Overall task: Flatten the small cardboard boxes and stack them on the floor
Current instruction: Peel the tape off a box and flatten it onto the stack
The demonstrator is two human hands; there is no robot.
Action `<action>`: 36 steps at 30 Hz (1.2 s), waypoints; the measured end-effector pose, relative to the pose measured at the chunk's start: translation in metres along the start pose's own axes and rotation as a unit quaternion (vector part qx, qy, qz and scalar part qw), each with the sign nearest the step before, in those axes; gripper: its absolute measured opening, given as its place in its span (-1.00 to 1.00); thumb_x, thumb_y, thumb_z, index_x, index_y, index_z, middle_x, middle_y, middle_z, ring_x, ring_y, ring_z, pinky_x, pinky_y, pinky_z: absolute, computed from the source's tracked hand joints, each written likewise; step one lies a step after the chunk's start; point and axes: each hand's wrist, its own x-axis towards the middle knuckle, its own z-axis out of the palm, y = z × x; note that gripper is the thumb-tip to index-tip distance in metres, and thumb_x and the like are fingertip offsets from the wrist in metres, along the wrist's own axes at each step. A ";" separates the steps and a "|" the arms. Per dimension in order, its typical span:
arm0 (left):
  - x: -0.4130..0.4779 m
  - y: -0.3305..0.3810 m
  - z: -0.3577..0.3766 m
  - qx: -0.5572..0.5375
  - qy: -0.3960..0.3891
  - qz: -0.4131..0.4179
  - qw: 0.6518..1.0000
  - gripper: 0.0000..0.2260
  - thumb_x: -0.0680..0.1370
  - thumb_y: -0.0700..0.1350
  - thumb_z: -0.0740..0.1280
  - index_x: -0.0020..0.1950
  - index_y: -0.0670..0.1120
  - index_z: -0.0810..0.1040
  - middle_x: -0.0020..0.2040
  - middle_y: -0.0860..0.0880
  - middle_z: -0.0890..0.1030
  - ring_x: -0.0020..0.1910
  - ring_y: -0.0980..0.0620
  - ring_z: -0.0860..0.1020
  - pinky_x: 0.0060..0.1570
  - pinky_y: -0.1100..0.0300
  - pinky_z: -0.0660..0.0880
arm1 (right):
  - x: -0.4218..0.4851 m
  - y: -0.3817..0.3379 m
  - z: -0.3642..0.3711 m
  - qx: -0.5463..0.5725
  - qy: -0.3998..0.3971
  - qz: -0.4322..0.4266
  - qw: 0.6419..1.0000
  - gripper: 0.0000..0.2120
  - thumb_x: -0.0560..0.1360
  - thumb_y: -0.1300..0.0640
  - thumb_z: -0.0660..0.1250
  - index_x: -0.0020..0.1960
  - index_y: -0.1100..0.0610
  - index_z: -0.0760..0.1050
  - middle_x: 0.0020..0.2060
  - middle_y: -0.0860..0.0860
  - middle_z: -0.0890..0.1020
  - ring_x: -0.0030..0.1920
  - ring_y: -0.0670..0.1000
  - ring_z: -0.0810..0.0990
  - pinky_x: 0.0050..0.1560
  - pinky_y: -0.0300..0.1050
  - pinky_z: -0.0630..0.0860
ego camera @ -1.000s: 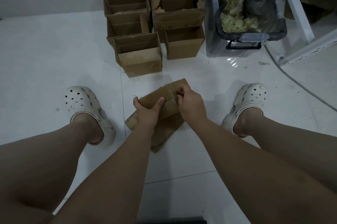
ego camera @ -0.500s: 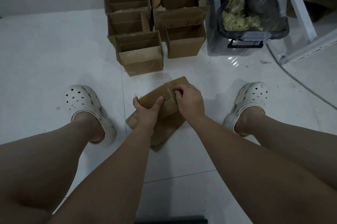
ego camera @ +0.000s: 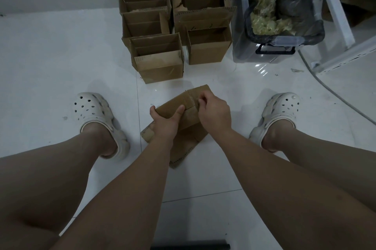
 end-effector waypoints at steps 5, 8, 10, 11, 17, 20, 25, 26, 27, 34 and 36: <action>0.002 0.001 -0.001 0.001 -0.002 -0.005 1.000 -0.05 0.30 0.34 0.41 0.52 0.12 -0.03 0.42 -0.13 0.29 0.35 -0.23 0.31 0.23 -0.13 0.35 | -0.002 -0.002 -0.002 0.056 0.019 0.017 0.998 -0.88 0.59 0.12 0.20 -0.01 0.14 0.48 -0.30 -0.03 0.51 -0.28 0.00 0.51 -0.29 -0.17 0.39; 0.002 -0.001 -0.002 -0.003 -0.002 -0.007 1.000 -0.05 0.30 0.34 0.40 0.52 0.12 -0.03 0.42 -0.14 0.29 0.35 -0.23 0.32 0.22 -0.12 0.35 | -0.002 -0.004 -0.002 0.086 0.020 0.039 0.995 -0.93 0.56 0.13 0.25 -0.05 0.11 0.50 -0.28 -0.03 0.57 -0.26 -0.03 0.54 -0.25 -0.18 0.48; 0.003 -0.001 -0.002 -0.005 -0.002 -0.008 1.000 -0.06 0.30 0.35 0.40 0.52 0.12 -0.03 0.42 -0.13 0.29 0.35 -0.23 0.31 0.23 -0.13 0.34 | 0.000 -0.005 -0.001 0.112 0.015 0.056 0.992 -0.95 0.54 0.13 0.29 -0.03 0.09 0.52 -0.24 -0.06 0.59 -0.19 -0.04 0.57 -0.17 -0.20 0.51; 0.003 -0.001 -0.001 -0.005 -0.003 -0.008 1.000 -0.06 0.30 0.35 0.40 0.52 0.12 -0.03 0.42 -0.13 0.29 0.35 -0.23 0.31 0.23 -0.13 0.34 | 0.001 -0.005 -0.001 0.123 0.010 0.062 0.990 -0.94 0.53 0.14 0.30 -0.01 0.08 0.52 -0.21 -0.08 0.58 -0.15 -0.04 0.57 -0.13 -0.19 0.52; 0.004 0.001 0.000 0.004 -0.002 -0.015 1.000 -0.06 0.30 0.36 0.39 0.51 0.14 -0.04 0.43 -0.13 0.28 0.36 -0.24 0.30 0.24 -0.16 0.33 | 0.001 -0.006 -0.003 0.144 0.002 0.078 0.987 -0.82 0.52 0.15 0.31 0.11 0.04 0.46 -0.26 -0.15 0.53 -0.13 -0.04 0.57 -0.13 -0.17 0.52; 0.003 0.002 0.001 0.006 0.002 -0.021 1.000 -0.06 0.30 0.36 0.40 0.51 0.14 -0.05 0.43 -0.13 0.28 0.36 -0.24 0.30 0.24 -0.16 0.33 | 0.005 -0.005 -0.005 0.161 -0.007 0.095 0.982 -0.70 0.50 0.18 0.30 0.20 -0.02 0.39 -0.33 -0.16 0.51 -0.28 -0.14 0.52 -0.32 -0.29 0.44; 0.003 0.002 0.000 -0.003 -0.002 -0.023 1.000 -0.05 0.29 0.36 0.41 0.51 0.16 -0.04 0.42 -0.14 0.28 0.35 -0.24 0.30 0.23 -0.15 0.34 | 0.011 -0.001 -0.008 0.227 -0.054 0.130 0.964 -0.72 0.51 0.18 0.32 0.20 0.02 0.50 -0.24 -0.15 0.55 -0.15 -0.14 0.56 -0.11 -0.18 0.57; 0.003 0.002 0.000 -0.006 -0.002 -0.021 1.000 -0.05 0.28 0.36 0.41 0.51 0.16 -0.04 0.42 -0.15 0.28 0.35 -0.24 0.31 0.22 -0.13 0.35 | 0.011 0.000 -0.007 0.250 -0.069 0.148 0.954 -0.73 0.50 0.18 0.33 0.20 0.04 0.51 -0.19 -0.10 0.57 -0.09 -0.08 0.58 0.00 -0.08 0.59; 0.003 0.002 0.000 -0.008 -0.002 -0.020 1.000 -0.04 0.27 0.36 0.42 0.50 0.16 -0.03 0.41 -0.15 0.29 0.34 -0.23 0.32 0.21 -0.12 0.36 | 0.012 0.000 -0.007 0.272 -0.084 0.169 0.943 -0.73 0.50 0.18 0.34 0.19 0.06 0.53 -0.13 -0.06 0.59 -0.02 -0.02 0.59 0.08 -0.01 0.58; 0.002 0.002 0.000 0.006 -0.008 -0.010 1.000 -0.05 0.28 0.36 0.42 0.50 0.16 -0.03 0.41 -0.13 0.30 0.34 -0.22 0.32 0.20 -0.11 0.36 | 0.018 0.003 -0.012 0.330 -0.134 0.218 0.908 -0.87 0.49 0.18 0.40 0.02 0.19 0.59 -0.04 0.07 0.65 0.07 0.07 0.60 0.19 0.00 0.53; 0.001 0.001 0.000 0.008 -0.008 -0.007 1.000 -0.05 0.29 0.34 0.42 0.50 0.15 -0.04 0.41 -0.12 0.30 0.34 -0.21 0.33 0.21 -0.09 0.36 | 0.018 0.004 -0.014 0.326 -0.146 0.217 0.908 -0.89 0.49 0.18 0.40 0.00 0.18 0.60 -0.04 0.07 0.65 0.06 0.07 0.60 0.19 0.01 0.53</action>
